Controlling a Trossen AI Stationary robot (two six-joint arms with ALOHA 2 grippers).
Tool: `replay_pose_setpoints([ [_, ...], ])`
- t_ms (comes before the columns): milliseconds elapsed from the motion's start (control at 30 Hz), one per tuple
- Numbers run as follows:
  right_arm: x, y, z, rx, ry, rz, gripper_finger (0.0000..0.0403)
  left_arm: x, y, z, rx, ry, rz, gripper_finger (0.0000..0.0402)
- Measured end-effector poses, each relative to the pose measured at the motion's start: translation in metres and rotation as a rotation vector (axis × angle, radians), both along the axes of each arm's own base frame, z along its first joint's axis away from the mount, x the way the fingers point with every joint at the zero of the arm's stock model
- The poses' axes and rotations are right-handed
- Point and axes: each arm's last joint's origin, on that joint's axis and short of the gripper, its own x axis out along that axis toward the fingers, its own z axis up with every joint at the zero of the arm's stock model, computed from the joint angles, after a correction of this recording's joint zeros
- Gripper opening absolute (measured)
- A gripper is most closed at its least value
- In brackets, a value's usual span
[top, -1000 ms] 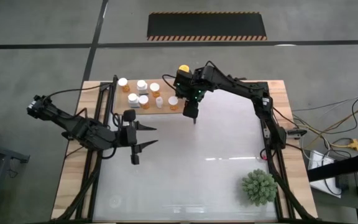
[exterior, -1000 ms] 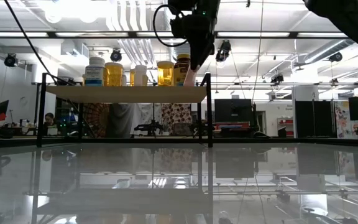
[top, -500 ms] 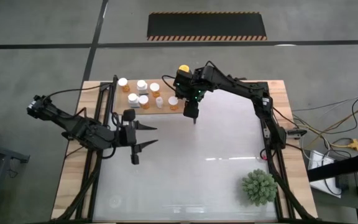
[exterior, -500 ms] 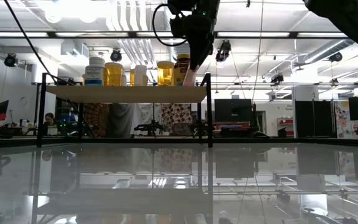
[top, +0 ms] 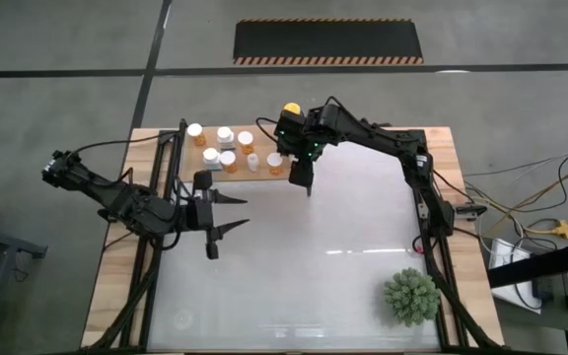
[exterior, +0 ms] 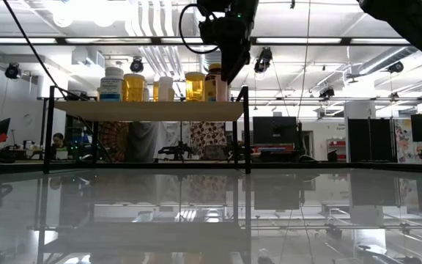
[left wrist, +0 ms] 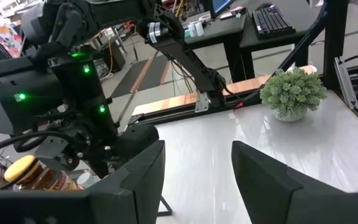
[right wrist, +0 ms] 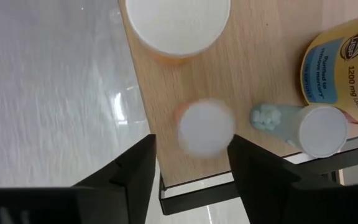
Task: Pick and place medicine bottles onto shelf by color
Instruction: Put the pink pill bottle on the shelf, then return to Home Position
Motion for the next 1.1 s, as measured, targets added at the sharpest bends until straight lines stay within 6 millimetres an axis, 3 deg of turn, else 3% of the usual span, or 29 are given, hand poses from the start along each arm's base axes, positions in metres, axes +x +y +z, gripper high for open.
replay_pose_setpoints([
  [167, -0.006, 0.002, 0.004, 0.01, 0.019, -0.012, 0.0191, -0.001, 0.001, -0.004, 0.036, 0.026, -0.005, 0.0169],
  [267, -0.019, 0.008, 0.023, 0.013, -0.016, -0.045, 0.0187, -0.007, 0.002, -0.016, 0.045, 0.05, -0.013, 0.0169],
  [400, -0.044, 0.044, 0.053, 0.003, -0.122, -0.019, 0.0177, -0.027, 0.008, -0.044, 0.008, 0.067, -0.022, 0.0169],
  [500, -0.058, 0.088, 0.055, -0.006, -0.277, 0.091, 0.0169, -0.044, 0.013, -0.072, -0.027, 0.072, -0.056, 0.0169],
  [600, -0.076, 0.131, 0.037, 0.001, -0.488, 0.21, 0.016, -0.063, 0.019, -0.095, -0.074, 0.071, -0.155, 0.0169],
  [667, -0.092, 0.155, 0.015, 0.002, -0.612, 0.289, 0.0154, -0.072, 0.023, -0.109, -0.093, 0.053, -0.195, 0.0169],
  [800, -0.127, 0.185, -0.036, -0.102, -0.853, 0.384, 0.0142, -0.085, 0.031, -0.133, -0.073, -0.003, -0.209, 0.0169],
  [933, -0.159, 0.187, -0.074, -0.185, -1.033, 0.404, 0.0131, -0.092, 0.035, -0.148, -0.035, -0.058, -0.221, 0.0169],
  [1100, -0.195, 0.166, -0.109, -0.272, -1.132, 0.383, 0.0111, -0.105, 0.043, -0.156, -0.044, -0.163, -0.214, 0.0169],
])
